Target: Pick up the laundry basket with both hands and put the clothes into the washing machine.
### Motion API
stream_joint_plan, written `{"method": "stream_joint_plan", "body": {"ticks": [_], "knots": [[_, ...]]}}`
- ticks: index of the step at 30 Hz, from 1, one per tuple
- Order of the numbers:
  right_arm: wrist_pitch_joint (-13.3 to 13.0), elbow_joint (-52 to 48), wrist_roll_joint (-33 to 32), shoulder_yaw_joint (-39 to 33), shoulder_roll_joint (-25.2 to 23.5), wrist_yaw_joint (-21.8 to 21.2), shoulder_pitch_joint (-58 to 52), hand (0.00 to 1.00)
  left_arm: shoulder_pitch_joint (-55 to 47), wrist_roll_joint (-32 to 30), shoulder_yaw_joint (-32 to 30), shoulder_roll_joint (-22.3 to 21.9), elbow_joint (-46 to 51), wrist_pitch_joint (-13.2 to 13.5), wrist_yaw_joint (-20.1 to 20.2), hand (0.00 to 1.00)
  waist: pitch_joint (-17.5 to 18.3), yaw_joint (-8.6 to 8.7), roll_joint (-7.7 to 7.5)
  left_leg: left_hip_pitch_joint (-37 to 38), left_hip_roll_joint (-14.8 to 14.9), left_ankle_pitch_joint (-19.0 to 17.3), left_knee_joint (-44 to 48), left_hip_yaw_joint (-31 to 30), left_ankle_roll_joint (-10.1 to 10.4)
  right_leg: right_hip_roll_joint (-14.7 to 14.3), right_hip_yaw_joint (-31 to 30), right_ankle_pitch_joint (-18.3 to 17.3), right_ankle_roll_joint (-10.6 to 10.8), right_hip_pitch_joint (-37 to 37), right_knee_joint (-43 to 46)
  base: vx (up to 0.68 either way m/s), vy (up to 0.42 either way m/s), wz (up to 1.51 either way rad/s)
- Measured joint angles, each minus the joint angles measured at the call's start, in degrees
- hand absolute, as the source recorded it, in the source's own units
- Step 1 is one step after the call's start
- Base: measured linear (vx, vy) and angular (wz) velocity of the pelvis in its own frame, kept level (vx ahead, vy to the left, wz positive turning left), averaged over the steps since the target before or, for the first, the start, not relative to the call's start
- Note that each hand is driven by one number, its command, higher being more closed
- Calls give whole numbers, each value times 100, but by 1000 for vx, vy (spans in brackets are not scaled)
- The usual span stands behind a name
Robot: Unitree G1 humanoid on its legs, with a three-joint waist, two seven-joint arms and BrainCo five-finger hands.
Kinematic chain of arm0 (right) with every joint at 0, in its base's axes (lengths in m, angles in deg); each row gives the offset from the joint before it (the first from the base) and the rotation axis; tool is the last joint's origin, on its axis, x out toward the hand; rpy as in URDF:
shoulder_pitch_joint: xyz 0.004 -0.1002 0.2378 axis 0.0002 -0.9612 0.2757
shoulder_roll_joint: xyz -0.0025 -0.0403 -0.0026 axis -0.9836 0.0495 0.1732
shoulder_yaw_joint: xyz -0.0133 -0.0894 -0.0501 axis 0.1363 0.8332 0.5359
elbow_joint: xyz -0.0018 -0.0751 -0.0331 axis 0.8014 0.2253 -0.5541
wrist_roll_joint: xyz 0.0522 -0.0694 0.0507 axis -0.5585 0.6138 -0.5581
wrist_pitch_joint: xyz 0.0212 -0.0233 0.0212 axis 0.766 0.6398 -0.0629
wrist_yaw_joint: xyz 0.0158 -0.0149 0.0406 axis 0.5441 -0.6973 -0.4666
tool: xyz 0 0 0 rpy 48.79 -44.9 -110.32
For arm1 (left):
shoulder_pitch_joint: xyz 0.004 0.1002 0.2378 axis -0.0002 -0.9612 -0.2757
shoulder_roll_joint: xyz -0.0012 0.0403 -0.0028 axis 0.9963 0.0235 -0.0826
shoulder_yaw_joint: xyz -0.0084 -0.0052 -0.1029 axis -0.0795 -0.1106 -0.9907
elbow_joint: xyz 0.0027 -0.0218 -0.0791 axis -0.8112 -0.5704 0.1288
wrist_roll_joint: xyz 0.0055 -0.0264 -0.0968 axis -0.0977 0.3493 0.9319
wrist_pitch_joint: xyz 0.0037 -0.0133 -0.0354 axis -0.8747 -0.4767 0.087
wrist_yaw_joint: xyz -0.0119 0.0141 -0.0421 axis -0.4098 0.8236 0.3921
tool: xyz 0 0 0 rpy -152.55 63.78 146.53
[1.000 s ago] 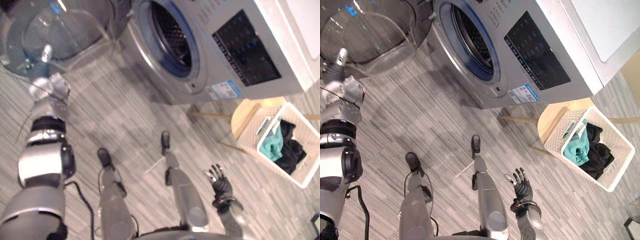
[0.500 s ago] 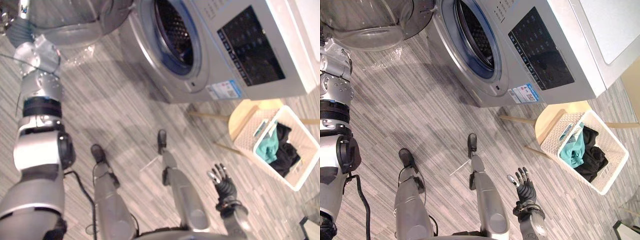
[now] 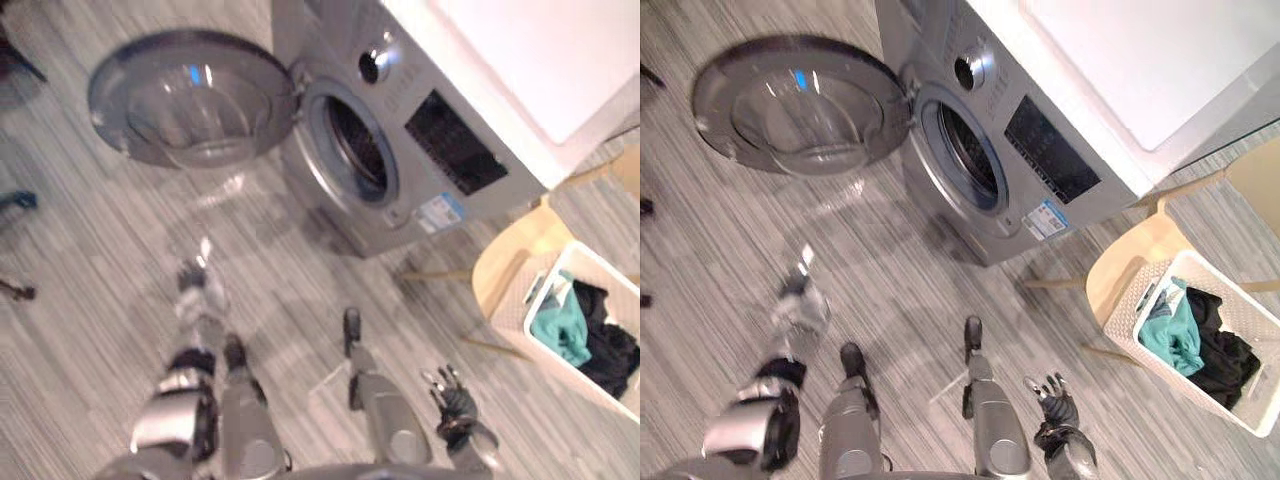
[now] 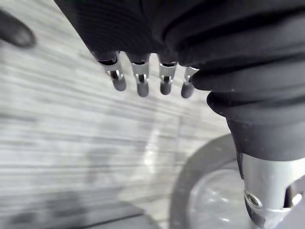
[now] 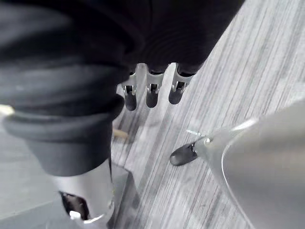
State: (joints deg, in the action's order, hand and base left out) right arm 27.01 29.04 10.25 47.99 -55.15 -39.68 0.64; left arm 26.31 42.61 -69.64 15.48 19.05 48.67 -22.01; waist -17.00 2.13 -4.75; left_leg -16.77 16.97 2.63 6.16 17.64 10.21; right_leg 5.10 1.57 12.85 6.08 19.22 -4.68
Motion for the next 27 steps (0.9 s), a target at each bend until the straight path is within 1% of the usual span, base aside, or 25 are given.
{"method": "stream_joint_plan", "body": {"ticks": [1, 2, 3, 4, 5, 6, 7, 8, 9, 10, 11, 12, 16, 17, 18, 19, 20, 21, 22, 23, 24, 25, 26, 27], "knots": [[20, 245, 56, -120, 76, 12, 96, 0, -219, -85, 36, -125, -91, -34, 77, 0, 78, 2, 67, 89, -63, 18, -118, 13, -12, 20, 1, -33, 24, -32, 14, 22, 41, 23], [55, 662, 175, -319, 224, 16, 244, 0, -618, -281, 89, -318, -206, -97, 233, 0, 190, -1, 195, 250, -196, 79, -321, 5, -53, 109, 20, -75, 51, -111, 53, 17, 48, 23], [121, 992, 322, -487, 314, 27, 354, 0, -976, -466, 170, -416, -335, -130, 388, 0, 274, -13, 303, 433, -292, 119, -484, 1, -58, 174, 40, -152, 109, -231, 64, 12, 46, 23], [160, 1136, 381, -564, 343, 30, 393, 0, -1162, -570, 168, -459, -387, -157, 484, 0, 310, -23, 346, 551, -337, 121, -566, -4, -60, 206, 53, -172, 127, -323, 60, 14, 65, 28], [181, 1453, 510, -769, 352, 26, 410, 0, -1549, -755, 167, -518, -570, -189, 651, 0, 446, -30, 446, 803, -419, 142, -740, -30, -84, 281, 132, -250, 169, -546, 59, 24, 54, 28], [194, 1575, 558, -832, 351, 22, 410, 0, -1715, -861, 160, -539, -604, -202, 716, 0, 506, -28, 481, 913, -449, 145, -804, -46, -83, 308, 167, -279, 188, -651, 58, 39, 71, 35], [243, 1810, 676, -954, 347, -16, 410, 0, -1966, -1111, 154, -556, -721, -215, 848, 0, 619, -56, 518, 1099, -513, 147, -911, -113, -83, 356, 228, -337, 223, -835, 48, 33, 51, 27], [267, 1905, 731, -983, 346, -26, 407, 0, -2081, -1215, 153, -559, -780, -219, 901, 0, 679, -68, 533, 1166, -537, 158, -958, -140, -97, 381, 273, -359, 241, -916, 41, 34, 61, 37], [286, 2061, 791, -1020, 330, -38, 401, 0, -2291, -1430, 143, -567, -817, -245, 1009, 0, 811, -76, 544, 1264, -589, 169, -1035, -228, -110, 433, 368, -408, 264, -1042, 31, 35, 55, 46], [291, 2143, 856, -1118, 297, -39, 402, 0, -2422, -1627, 121, -563, -896, -249, 1104, 0, 920, -88, 545, 1295, -634, 169, -1067, -327, -110, 486, 483, -435, 298, -1162, -4, 36, 52, 49], [289, 2184, 893, -1184, 282, -38, 408, 0, -2480, -1675, 93, -566, -948, -258, 1130, 0, 969, -100, 538, 1323, -662, 170, -1109, -354, -111, 510, 533, -442, 306, -1224, -43, 156, 73, 46], [275, 2613, 707, -1590, 114, 14, 653, 0, -2689, -1664, -754, -682, -1148, -350, 1173, 0, 1297, -130, 452, 1774, -723, 183, -1174, -417, -104, 571, 640, -542, 349, -1729, -90, 158, 53, 25], [278, 2768, 703, -1597, 115, 106, 707, 0, -2638, -1664, -751, -712, -1161, -446, 1164, 0, 1312, -113, 486, 1853, -725, 199, -1161, -419, -127, 570, 648, -572, 363, -1810, -88, 52, 11, 4], [284, 2779, 696, -1654, 102, 111, 695, 0, -2615, -1663, -709, -724, -1136, -454, 1139, 0, 1311, -71, 484, 1971, -726, 179, -1160, -423, -142, 575, 673, -635, 355, -1935, -74, 57, 2, 13], [288, 2804, 627, -1730, 100, 114, 650, 0, -2643, -1677, -633, -727, -1124, -453, 1114, 0, 1301, 1, 483, 2236, -725, 117, -1158, -450, -152, 588, 713, -779, 360, -2159, 68, 50, 17, 9], [274, 2786, 468, -1810, 99, 112, 593, 0, -2654, -1843, -475, -713, -1124, -448, 1119, 0, 1303, 17, 472, 2542, -723, 60, -1159, -399, -119, 601, 638, -952, 374, -2255, 356, 29, 29, -4], [266, 2752, 407, -1802, 97, 112, 564, 0, -2657, -1925, -414, -709, -1122, -444, 1129, 0, 1329, 13, 433, 2624, -723, 26, -1161, -321, -116, 608, 578, -1026, 366, -2228, 502, -14, 35, -41], [237, 2677, 279, -1770, 72, 102, 547, 0, -2645, -2102, -222, -686, -1110, -431, 1140, 0, 1408, 24, 490, 2667, -734, -34, -1157, -151, -129, 612, 402, -1099, 382, -2072, 708, -31, 43, -68], [224, 2574, 205, -1766, 19, 92, 554, 0, -2594, -2230, -89, -661, -1093, -423, 1152, 0, 1456, 42, 410, 2683, -755, -63, -1156, 26, -133, 606, 213, -1098, 382, -1916, 781, -68, 58, -108], [160, 2407, 68, -1762, -61, 83, 557, 0, -2487, -2405, 11, -641, -1088, -418, 1180, 0, 1430, 56, 399, 2631, -802, -120, -1157, 329, -118, 594, -112, -1077, 363, -1580, 849, -86, 58, -111], [138, 2295, -35, -1760, -87, 82, 574, 0, -2445, -2488, 25, -631, -1074, -415, 1194, 0, 1428, 62, 340, 2616, -829, -154, -1156, 532, -121, 565, -317, -1028, 313, -1392, 876, -96, 54, -165], [129, 2102, -313, -1685, -162, 85, 585, 0, -2441, -2588, 16, -598, -1043, -397, 1201, 0, 1433, 87, 265, 2564, -881, -218, -1157, 1000, -152, 491, -783, -903, 225, -1043, 837, -87, 32, -179], [97, 1956, -589, -1537, -198, 83, 577, 0, -2441, -2667, 20, -553, -1052, -393, 1199, 0, 1401, 142, 212, 2539, -922, -237, -1165, 1347, -135, 436, -1037, -798, 92, -853, 774, -116, 6, -224], [58, 1750, -792, -1416, -286, 85, 568, 0, -2480, -2746, -11, -493, -1048, -393, 1199, 0, 1354, 213, 129, 2584, -909, -273, -1164, 1771, -113, 353, -1118, -793, -141, -671, 599, -94, -23, -182]]}}
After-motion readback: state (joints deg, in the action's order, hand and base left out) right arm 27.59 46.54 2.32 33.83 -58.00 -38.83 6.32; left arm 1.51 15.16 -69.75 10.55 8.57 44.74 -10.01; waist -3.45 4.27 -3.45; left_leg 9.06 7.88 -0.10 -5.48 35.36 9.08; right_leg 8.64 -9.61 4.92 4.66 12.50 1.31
